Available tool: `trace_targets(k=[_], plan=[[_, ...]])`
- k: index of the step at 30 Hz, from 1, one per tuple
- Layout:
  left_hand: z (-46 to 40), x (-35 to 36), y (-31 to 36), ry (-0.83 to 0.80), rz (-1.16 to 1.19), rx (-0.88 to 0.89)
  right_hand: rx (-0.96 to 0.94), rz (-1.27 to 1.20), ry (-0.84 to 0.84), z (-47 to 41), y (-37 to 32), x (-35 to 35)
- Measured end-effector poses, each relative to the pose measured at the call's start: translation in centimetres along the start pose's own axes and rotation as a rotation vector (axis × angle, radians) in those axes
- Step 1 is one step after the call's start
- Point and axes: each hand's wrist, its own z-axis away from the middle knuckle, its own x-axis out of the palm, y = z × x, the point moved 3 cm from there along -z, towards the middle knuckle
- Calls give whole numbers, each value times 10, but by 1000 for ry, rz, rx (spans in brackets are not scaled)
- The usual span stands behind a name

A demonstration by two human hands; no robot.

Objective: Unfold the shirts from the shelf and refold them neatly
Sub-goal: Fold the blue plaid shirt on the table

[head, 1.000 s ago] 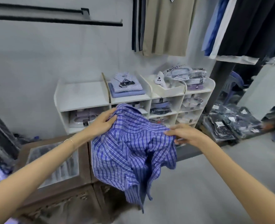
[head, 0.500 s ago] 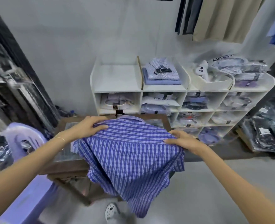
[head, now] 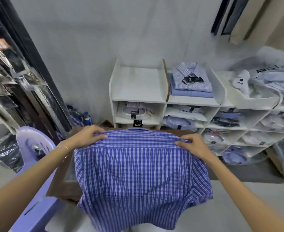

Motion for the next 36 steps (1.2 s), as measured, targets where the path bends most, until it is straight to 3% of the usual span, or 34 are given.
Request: trace_targets(k=[6, 12, 19, 24, 27, 29, 32, 36], plan=[[-87, -64, -18, 323, -294, -142, 28, 54, 149, -101, -33, -15], [-142, -29, -67, 222, -428, -347, 125, 257, 73, -187, -9, 33], [-163, 10, -105, 221, -414, -403, 203, 364, 84, -214, 29, 70], [-160, 37, -108, 414, -251, -441, 208, 509, 97, -218, 32, 83], [-148, 52, -85, 586, -166, -335, 115, 562, 231, -207, 24, 95], [-136, 70, -57, 603, -159, -198, -39, 529, 313, -189, 13, 113], [-110, 115, -5, 526, -169, 47, -222, 548, 248, -146, 2, 152], [-68, 190, 47, 330, -275, 234, -212, 521, 133, -78, 22, 194]])
